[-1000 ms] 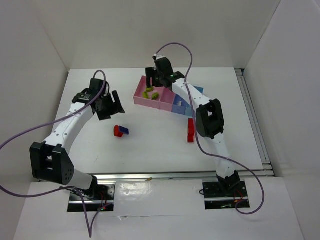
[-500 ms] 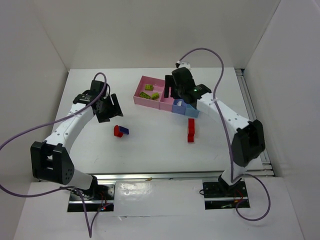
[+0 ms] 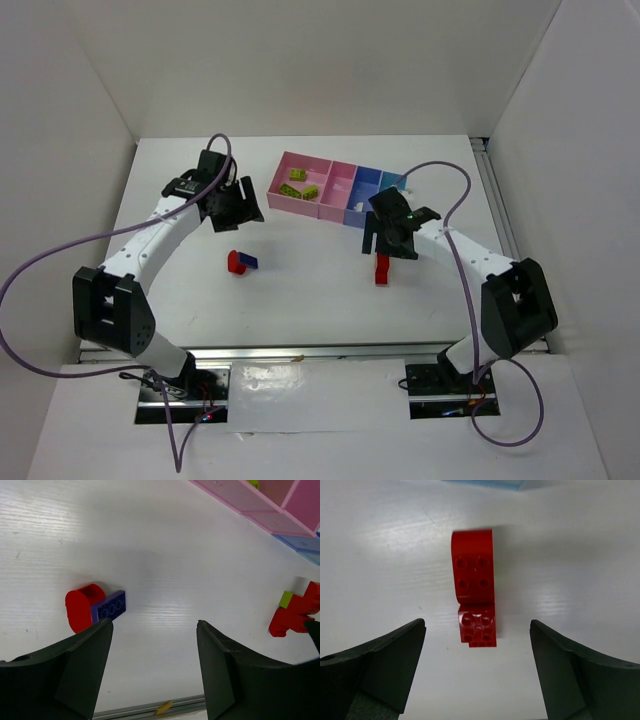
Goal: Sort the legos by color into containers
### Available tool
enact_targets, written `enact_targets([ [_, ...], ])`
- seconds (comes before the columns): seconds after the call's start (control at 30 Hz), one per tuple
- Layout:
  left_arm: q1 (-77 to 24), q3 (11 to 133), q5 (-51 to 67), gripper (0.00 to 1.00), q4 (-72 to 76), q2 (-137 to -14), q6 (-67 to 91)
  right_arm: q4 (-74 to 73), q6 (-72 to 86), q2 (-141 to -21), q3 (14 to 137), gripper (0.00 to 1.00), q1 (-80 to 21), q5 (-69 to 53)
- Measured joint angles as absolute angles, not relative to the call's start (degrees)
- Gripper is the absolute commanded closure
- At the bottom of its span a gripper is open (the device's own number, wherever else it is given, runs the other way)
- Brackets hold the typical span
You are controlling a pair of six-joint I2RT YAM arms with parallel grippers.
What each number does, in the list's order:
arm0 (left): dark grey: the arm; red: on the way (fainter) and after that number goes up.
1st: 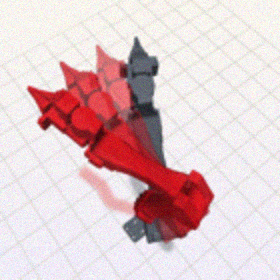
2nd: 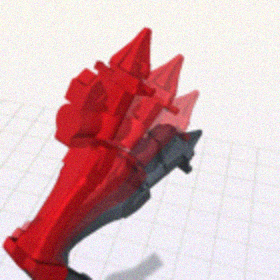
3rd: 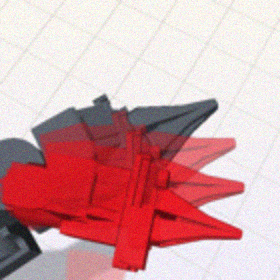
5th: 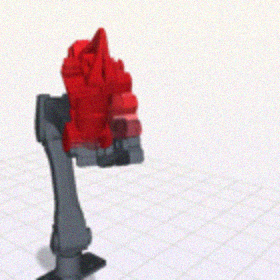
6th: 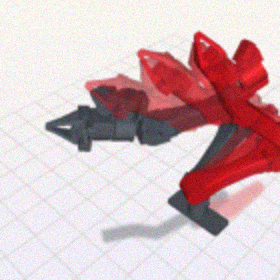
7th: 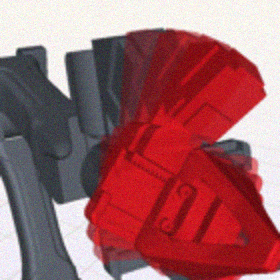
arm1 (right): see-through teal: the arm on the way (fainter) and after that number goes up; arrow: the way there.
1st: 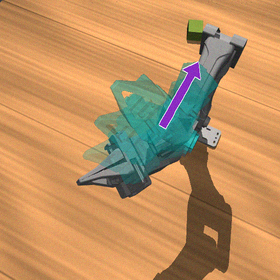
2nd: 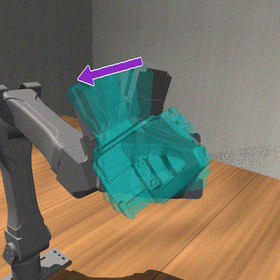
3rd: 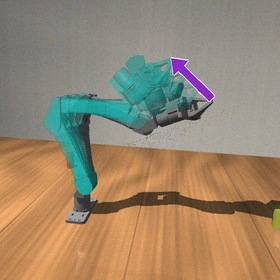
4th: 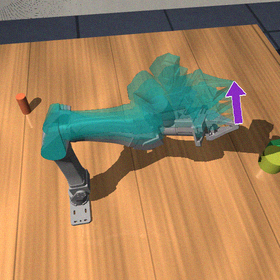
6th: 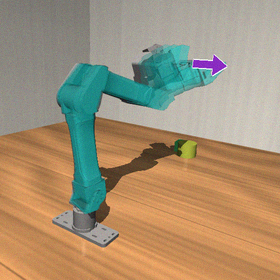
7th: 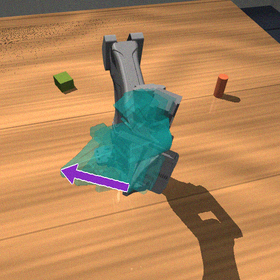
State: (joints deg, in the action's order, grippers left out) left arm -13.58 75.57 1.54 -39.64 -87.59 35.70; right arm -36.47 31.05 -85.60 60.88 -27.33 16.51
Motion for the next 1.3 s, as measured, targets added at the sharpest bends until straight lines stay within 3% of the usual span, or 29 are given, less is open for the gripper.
enact_targets([
  [0.07, -14.2, 76.0, 1.7, 0.21, -39.0, -87.6, 35.5, -36.7, 31.1, -85.6, 59.3, 0.12, -27.3, 15.0],
  [0.23, -14.3, 77.0, 2.1, 0.23, -38.4, -88.3, 34.7, -35.6, 30.2, -85.7, 56.6, 0.31, -26.9, 12.6],
  [0.3, -14.3, 77.2, 2.4, 0.23, -38.4, -88.8, 34.7, -35.4, 29.6, -86.1, 56.5, 0.33, -26.5, 12.0],
  [0.43, -14.4, 77.3, 2.9, 0.23, -38.4, -89.5, 34.7, -33.6, 28.3, -88.7, 56.5, 0.56, -25.6, 11.5],
  [0.57, -14.4, 77.4, 3.6, 0.23, -38.5, -89.8, 34.7, -32.8, 27.2, -89.7, 56.7, 0.70, -25.5, 11.1],
  [0.77, -14.4, 80.7, 10.7, 0.20, -38.4, -91.2, 31.4, -32.5, 24.1, -88.1, 57.0, 0.72, -25.4, 5.7],
  [0.97, -14.6, 82.9, 28.6, 0.19, -36.9, -92.7, 22.5, -29.0, 20.3, -78.0, 58.0, 0.72, -22.0, -14.2],
  [1.3, -18.2, 82.9, 51.2, 0.16, -36.4, -92.8, 14.4, -23.5, 18.2, -77.3, 61.5, 0.72, -18.2, -42.2],
])
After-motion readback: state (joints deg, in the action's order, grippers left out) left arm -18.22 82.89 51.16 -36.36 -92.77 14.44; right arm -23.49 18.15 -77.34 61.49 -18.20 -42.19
